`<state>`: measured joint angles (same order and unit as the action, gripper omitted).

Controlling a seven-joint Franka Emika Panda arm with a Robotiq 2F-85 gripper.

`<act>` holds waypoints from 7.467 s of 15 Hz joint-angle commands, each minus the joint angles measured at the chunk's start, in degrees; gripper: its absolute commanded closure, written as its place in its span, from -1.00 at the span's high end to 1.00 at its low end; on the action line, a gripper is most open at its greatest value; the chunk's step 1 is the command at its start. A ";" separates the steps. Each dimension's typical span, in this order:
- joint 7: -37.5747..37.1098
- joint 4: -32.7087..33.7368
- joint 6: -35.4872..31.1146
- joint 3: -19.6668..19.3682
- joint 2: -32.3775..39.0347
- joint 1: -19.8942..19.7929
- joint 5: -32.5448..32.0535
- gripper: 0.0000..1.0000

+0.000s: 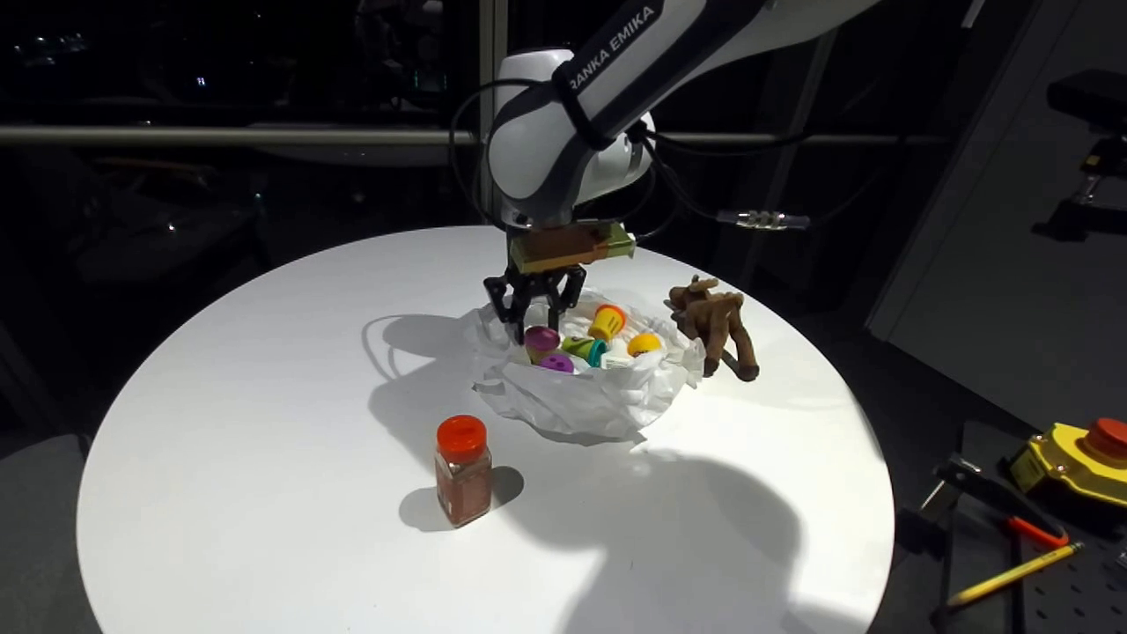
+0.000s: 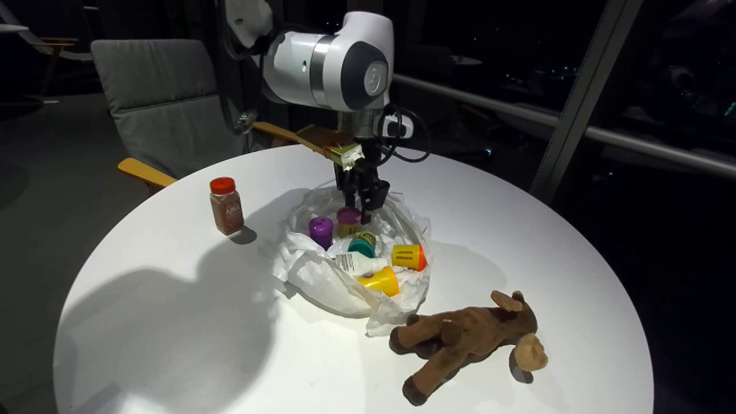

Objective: Pick up the objects from the plastic and put them on the table

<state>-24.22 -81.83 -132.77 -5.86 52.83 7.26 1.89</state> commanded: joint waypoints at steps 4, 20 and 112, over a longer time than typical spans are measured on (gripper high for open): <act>-1.26 -3.06 1.00 0.15 -4.25 -1.04 1.74 -0.98; 1.05 -6.35 -0.37 0.91 -5.22 0.66 -0.63 1.00; -2.88 -25.54 -16.67 3.00 -14.70 0.03 2.62 1.00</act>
<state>-27.05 -111.40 -151.10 -2.27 35.10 7.00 2.58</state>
